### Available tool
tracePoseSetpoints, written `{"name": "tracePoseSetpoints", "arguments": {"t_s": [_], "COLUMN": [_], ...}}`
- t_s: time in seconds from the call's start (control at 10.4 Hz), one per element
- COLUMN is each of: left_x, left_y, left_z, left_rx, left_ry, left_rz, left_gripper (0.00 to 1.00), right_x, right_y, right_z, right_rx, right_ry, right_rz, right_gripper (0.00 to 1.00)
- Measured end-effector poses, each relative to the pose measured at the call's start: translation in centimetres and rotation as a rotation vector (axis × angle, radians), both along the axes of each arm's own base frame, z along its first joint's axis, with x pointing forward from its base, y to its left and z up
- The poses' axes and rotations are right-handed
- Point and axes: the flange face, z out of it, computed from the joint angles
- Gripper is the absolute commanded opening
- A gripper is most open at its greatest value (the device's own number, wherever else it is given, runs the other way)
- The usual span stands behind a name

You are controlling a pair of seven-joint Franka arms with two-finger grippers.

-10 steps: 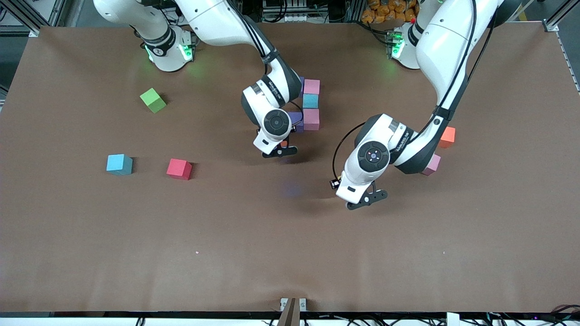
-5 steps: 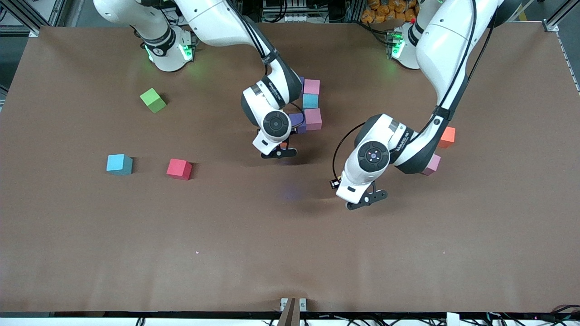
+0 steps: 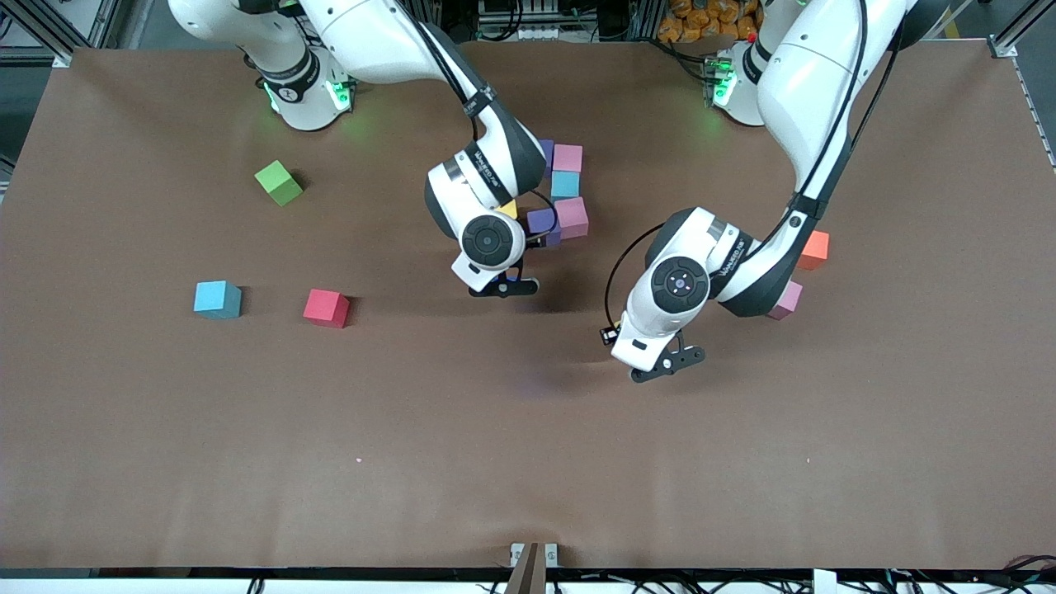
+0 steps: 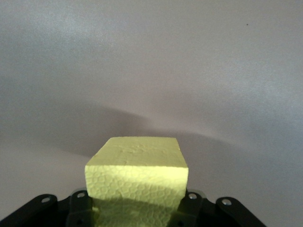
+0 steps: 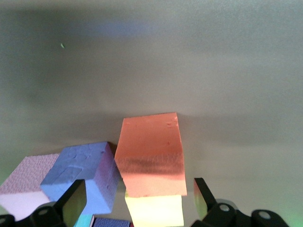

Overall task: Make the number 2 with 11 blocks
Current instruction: 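Move the right gripper toward the pink cube while the left gripper carries yellow, then grasp the pink cube with the right gripper while the left gripper lowers yellow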

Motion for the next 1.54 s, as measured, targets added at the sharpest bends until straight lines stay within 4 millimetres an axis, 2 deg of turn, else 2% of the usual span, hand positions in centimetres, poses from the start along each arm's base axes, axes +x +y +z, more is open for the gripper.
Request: {"name": "tracePoseSetpoints", "arguments": {"t_s": [0.19,0.38,0.67,1.06,1.15,1.35,1.54], "left_x": [0.0,0.0,0.2,-0.7,-1.1,-2.0,-3.0], "left_y": [-0.1,-0.4,-0.9,-5.3,-6.5,-9.1,-11.7], "left_z": [0.1,0.3,0.2,-0.4,-0.6,-1.3,-2.3], "left_rx": [-0.001,-0.004,-0.018,-0.059,-0.068,-0.081,-0.078], "left_ry": [-0.002,-0.006,-0.019,-0.055,-0.062,-0.070,-0.092], "left_rz": [-0.001,-0.004,-0.007,-0.053,-0.053,-0.051,-0.043], "left_gripper": [0.00,0.00,0.00,0.00,0.00,0.00,0.00], "right_x": [0.1,1.4,5.7,9.4,10.3,12.7,14.5], "right_y": [-0.1,-1.5,-7.1,-13.2,-15.6,-21.9,-27.6], "right_z": [0.4,1.7,6.3,9.0,9.9,11.8,12.3], "right_rx": [-0.008,-0.023,-0.066,-0.114,-0.139,-0.188,-0.209], "right_ry": [0.012,0.025,0.060,0.060,0.060,0.046,0.043], "right_rz": [-0.003,-0.020,-0.088,-0.180,-0.216,-0.315,-0.374], "right_gripper": [1.00,1.00,1.00,1.00,1.00,1.00,1.00]}}
